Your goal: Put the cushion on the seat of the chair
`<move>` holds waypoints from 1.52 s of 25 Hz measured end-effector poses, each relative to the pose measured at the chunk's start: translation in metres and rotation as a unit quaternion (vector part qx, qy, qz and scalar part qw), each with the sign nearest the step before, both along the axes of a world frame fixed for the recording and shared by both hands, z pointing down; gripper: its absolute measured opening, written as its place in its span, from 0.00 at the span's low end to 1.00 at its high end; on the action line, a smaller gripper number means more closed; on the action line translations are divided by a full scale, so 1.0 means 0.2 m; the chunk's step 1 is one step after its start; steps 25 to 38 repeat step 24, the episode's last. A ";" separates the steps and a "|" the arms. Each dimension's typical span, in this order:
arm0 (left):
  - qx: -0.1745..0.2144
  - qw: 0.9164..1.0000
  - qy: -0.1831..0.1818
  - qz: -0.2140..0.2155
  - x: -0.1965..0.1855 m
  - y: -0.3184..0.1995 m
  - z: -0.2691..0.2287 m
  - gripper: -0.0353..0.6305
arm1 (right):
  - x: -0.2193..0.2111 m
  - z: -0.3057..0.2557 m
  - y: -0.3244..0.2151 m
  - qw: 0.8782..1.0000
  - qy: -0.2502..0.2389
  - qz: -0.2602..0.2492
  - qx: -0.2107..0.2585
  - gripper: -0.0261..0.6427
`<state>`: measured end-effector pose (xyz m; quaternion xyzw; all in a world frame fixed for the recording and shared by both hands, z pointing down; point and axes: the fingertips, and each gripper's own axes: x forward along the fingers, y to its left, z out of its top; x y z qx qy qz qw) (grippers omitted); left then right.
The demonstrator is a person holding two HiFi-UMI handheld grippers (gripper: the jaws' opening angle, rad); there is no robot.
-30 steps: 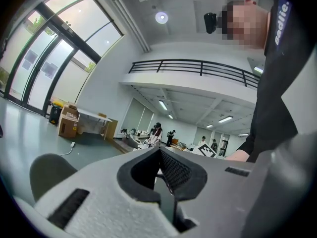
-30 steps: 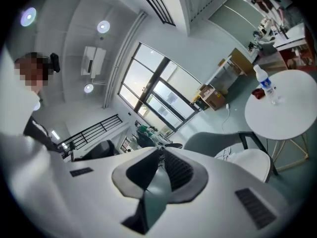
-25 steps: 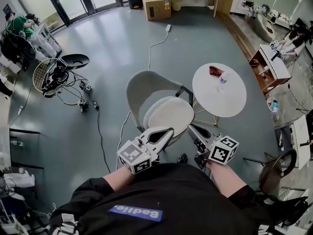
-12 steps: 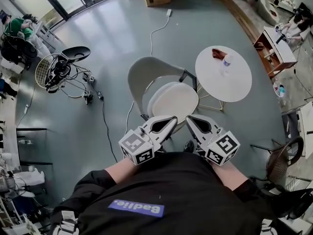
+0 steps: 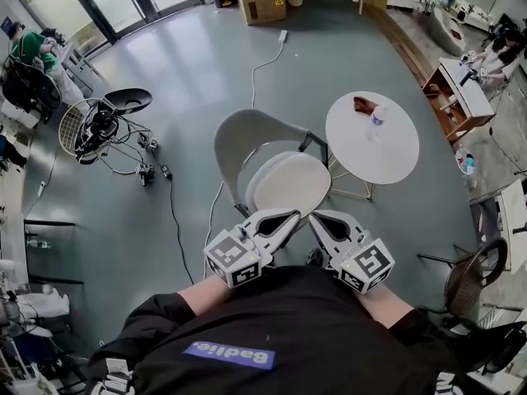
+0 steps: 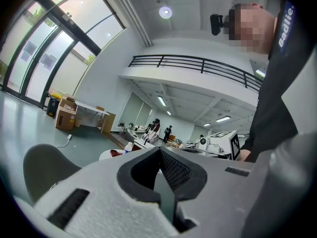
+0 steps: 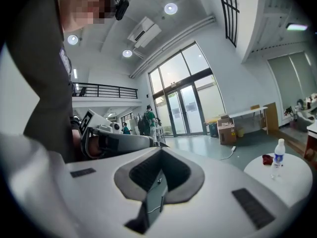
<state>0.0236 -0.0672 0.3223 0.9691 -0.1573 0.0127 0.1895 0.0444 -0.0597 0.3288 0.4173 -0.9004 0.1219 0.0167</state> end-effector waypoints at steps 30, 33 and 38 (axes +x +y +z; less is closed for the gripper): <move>0.006 1.000 -0.001 -0.003 -0.05 0.01 -0.02 0.07 | -0.05 -0.01 0.00 1.000 -0.008 -0.003 -0.004 0.08; 0.006 1.000 -0.001 -0.003 -0.05 0.01 -0.02 0.07 | -0.05 -0.01 0.00 1.000 -0.008 -0.003 -0.004 0.08; 0.006 1.000 -0.001 -0.003 -0.05 0.01 -0.02 0.07 | -0.05 -0.01 0.00 1.000 -0.008 -0.003 -0.004 0.08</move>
